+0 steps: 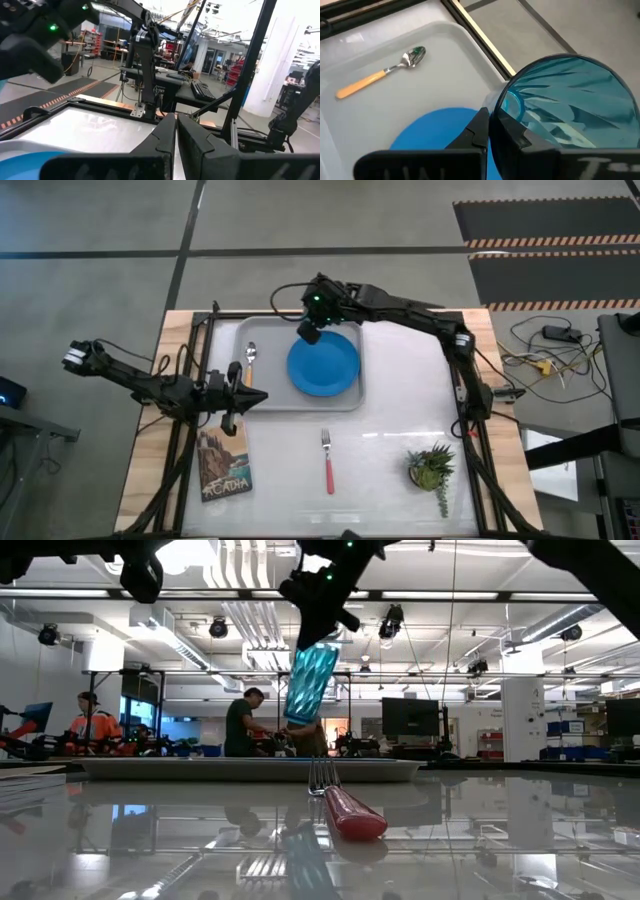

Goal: Pick and place plate/cup/fork/spoon on tray
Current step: Put the blue glass on the gray serving tray at the top left of the blue plate

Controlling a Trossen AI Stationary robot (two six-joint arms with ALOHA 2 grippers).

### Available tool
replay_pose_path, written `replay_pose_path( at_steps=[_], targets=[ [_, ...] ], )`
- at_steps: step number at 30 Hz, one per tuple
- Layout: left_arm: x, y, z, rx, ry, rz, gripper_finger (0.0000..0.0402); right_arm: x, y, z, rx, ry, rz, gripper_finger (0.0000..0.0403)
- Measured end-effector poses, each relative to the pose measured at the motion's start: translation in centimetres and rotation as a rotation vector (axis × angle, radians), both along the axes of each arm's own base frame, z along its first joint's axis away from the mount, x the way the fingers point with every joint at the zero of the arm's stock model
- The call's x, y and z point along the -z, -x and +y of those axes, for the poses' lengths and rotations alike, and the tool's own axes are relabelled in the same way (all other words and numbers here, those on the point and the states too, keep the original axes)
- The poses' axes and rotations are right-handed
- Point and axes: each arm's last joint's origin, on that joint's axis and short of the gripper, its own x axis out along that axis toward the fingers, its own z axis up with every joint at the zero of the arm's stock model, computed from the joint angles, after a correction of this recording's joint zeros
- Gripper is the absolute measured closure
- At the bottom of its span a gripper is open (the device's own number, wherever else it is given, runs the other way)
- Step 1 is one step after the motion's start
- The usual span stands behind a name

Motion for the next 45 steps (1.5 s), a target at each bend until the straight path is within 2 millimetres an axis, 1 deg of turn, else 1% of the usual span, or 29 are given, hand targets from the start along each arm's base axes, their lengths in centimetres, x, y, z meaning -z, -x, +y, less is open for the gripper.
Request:
replay_pose_path(
  at_steps=[8, 15, 24, 29, 32, 35, 45],
  targets=[
    [0.0, 0.0, 0.0, 0.001, 0.000, 0.001, 0.0402, 1.6, -2.2, -0.8, -0.039, 0.032, 0.019, 0.0394],
    [0.0, 0.0, 0.0, 0.001, 0.001, -0.002, 0.0402, 3.1, -3.5, -1.2, -0.065, 0.053, 0.031, 0.0394],
    [0.0, 0.0, 0.0, 0.001, 0.002, -0.004, 0.0402, 3.9, -5.3, -1.0, -0.134, 0.047, -0.083, 0.0394],
    [0.0, 0.0, 0.0, 0.001, 0.002, -0.004, 0.0402, 5.4, -6.2, -1.0, -0.142, 0.043, -0.083, 0.0394],
    [0.0, 0.0, 0.0, 0.001, 0.001, -0.003, 0.0402, 6.3, -6.6, -1.0, -0.146, 0.040, -0.071, 0.0394],
    [0.0, 0.0, 0.0, 0.001, 0.002, -0.004, 0.0402, 6.7, -6.9, -1.0, -0.152, 0.046, -0.069, 0.0394],
    [0.0, 0.0, 0.0, 0.000, 0.002, -0.004, 0.0402, 7.1, -7.0, -1.0, -0.150, 0.042, -0.063, 0.0394]
  ],
)
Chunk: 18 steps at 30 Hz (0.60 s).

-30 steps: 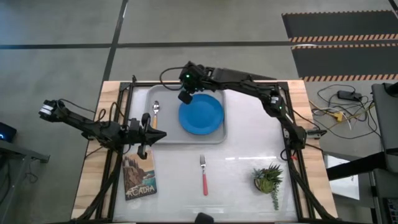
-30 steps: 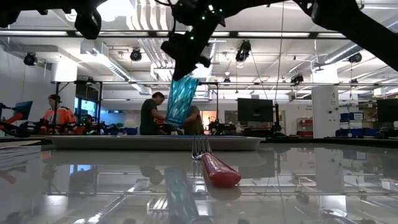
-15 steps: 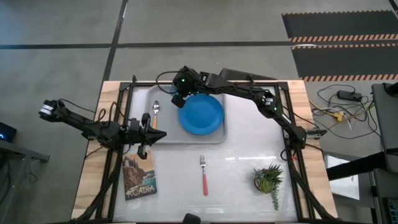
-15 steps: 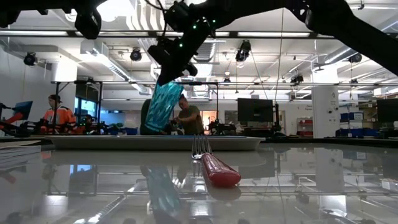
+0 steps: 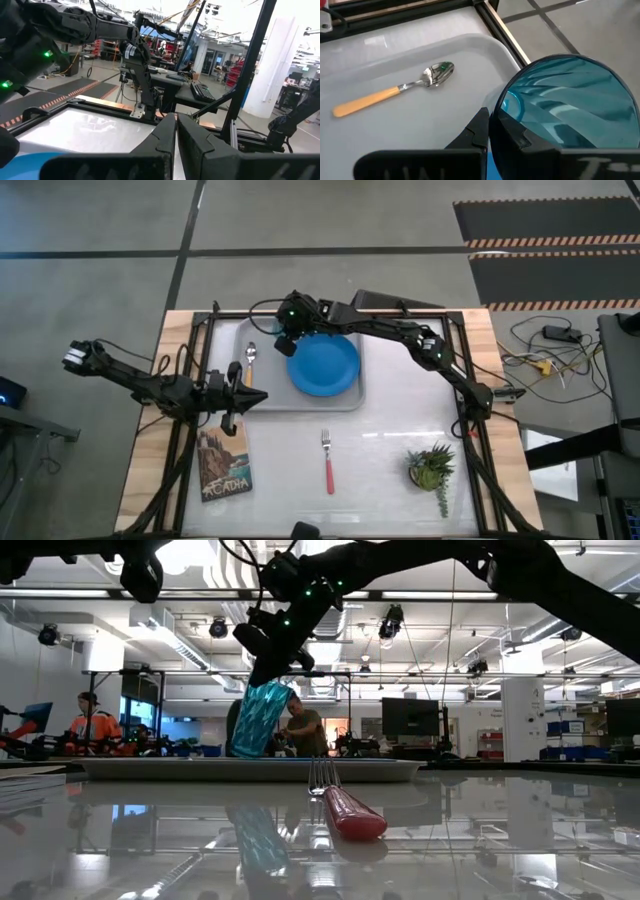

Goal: Pick and place plate/cup/fork/spoon on tray
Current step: Put the blue glass on the gray serving tray at the top left of the blue plate

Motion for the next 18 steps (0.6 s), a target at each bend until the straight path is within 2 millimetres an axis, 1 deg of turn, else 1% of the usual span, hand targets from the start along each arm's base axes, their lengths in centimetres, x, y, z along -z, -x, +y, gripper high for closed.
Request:
replay_pose_path(
  at_steps=[11, 15, 18],
  targets=[
    [0.0, 0.0, 0.0, 0.000, 0.002, -0.004, 0.0402, 1.1, 0.1, 0.0, 0.001, -0.011, 0.032, 0.0394],
    [0.0, 0.0, 0.0, 0.001, 0.002, -0.004, 0.0402, 1.2, 0.1, 0.0, 0.001, -0.010, 0.032, 0.0394],
    [0.0, 0.0, 0.0, 0.001, 0.002, -0.004, 0.0402, 1.3, 0.0, 0.0, 0.001, -0.009, 0.028, 0.0386]
  ],
)
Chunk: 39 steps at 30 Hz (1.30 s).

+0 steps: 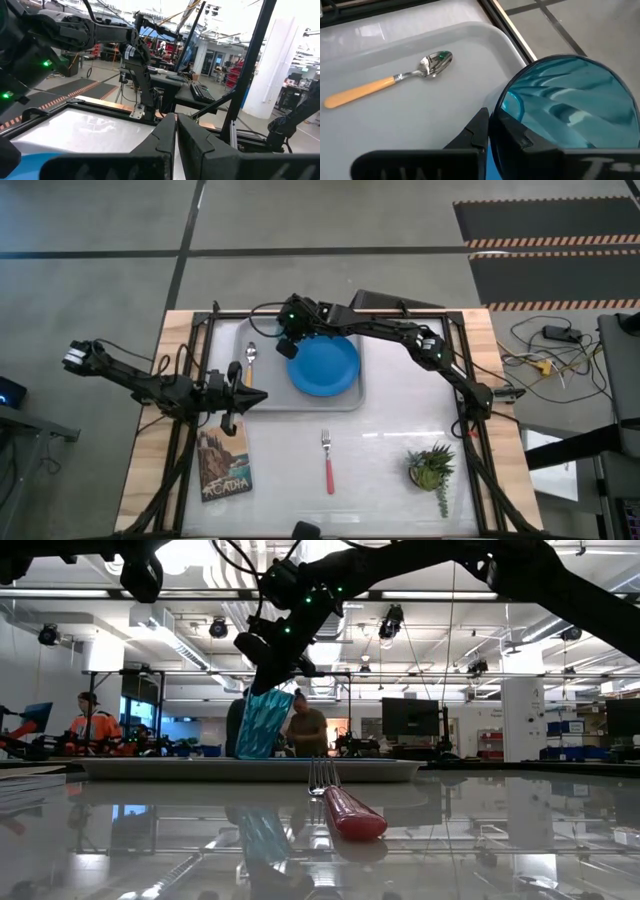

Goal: Pick and place plate/cup/fork/spoon on tray
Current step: Put the blue glass on the gray serving tray at the top left of the blue plate

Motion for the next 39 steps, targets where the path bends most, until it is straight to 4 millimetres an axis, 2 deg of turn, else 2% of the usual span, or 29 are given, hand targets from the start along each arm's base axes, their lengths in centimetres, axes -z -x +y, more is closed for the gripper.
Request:
replay_pose_path(
  at_steps=[27, 39],
  targets=[
    [0.0, 0.0, 0.0, 0.001, 0.000, 0.000, 0.0402, -0.5, -0.4, -0.2, 0.017, 0.016, -0.068, 0.0273],
    [0.0, 0.0, 0.0, 0.001, 0.000, 0.000, 0.0402, -1.3, -0.3, -0.2, 0.004, 0.036, -0.082, 0.0257]
  ],
)
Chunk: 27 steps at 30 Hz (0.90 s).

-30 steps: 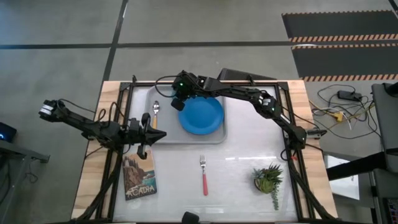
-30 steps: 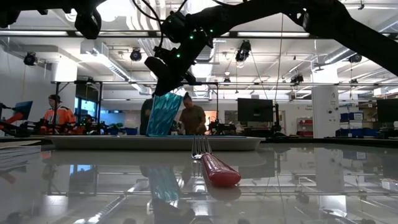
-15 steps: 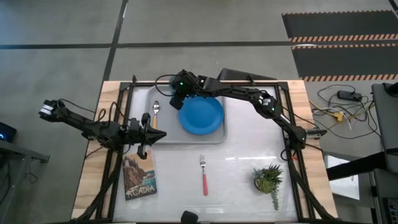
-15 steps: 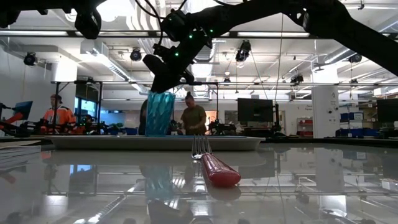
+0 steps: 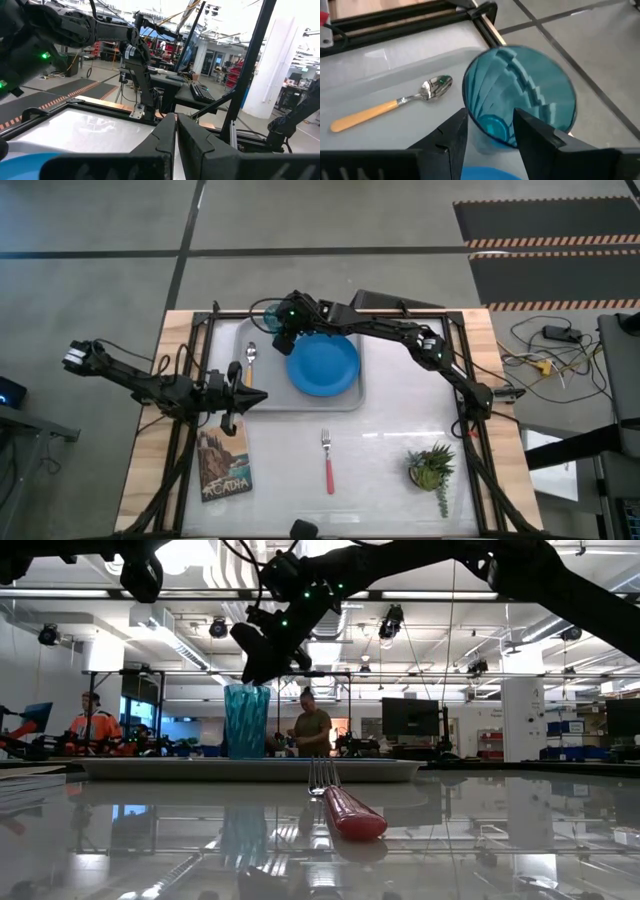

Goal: Pick and place plate/cup/fork/spoon on tray
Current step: Put the blue glass on the gray serving tray at the top left of the blue plate, then put the pink fork on the gray serving tray to the right of the yellow spoon

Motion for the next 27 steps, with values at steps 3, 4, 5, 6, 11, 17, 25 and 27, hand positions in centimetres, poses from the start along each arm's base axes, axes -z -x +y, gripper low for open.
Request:
replay_pose_path(
  at_steps=[3, 4, 5, 6, 11, 17, 25, 27],
  targets=[
    [0.0, 0.0, 0.0, -0.001, 0.000, 0.000, 0.0402, -0.6, 0.0, 0.0, -0.003, 0.008, -0.013, 0.0257],
    [0.0, 0.0, 0.0, -0.001, 0.000, 0.000, 0.0402, -0.8, 0.0, 0.0, -0.003, 0.010, -0.017, 0.0257],
    [0.0, 0.0, 0.0, -0.001, 0.000, 0.000, 0.0402, -1.0, 0.0, 0.0, -0.003, 0.012, -0.023, 0.0257],
    [0.0, 0.0, 0.0, -0.001, 0.000, 0.000, 0.0402, -1.2, 0.0, 0.0, -0.003, 0.014, -0.029, 0.0257],
    [0.0, 0.0, 0.0, -0.001, 0.000, 0.000, 0.0402, -2.5, 0.3, 0.8, -0.020, 0.012, -0.032, 0.0257],
    [0.0, 0.0, 0.0, -0.001, 0.000, 0.000, 0.0402, -5.2, 1.5, 4.5, -0.087, 0.000, 0.019, 0.0263],
    [0.0, 0.0, 0.0, 0.004, 0.024, 0.000, 0.0402, -8.0, 3.5, 12.8, -0.248, -0.011, 0.136, 0.0268],
    [0.1, -0.1, 0.0, 0.006, 0.039, 0.003, 0.0402, -8.4, 3.6, 15.2, -0.298, 0.005, 0.132, 0.0268]
  ],
)
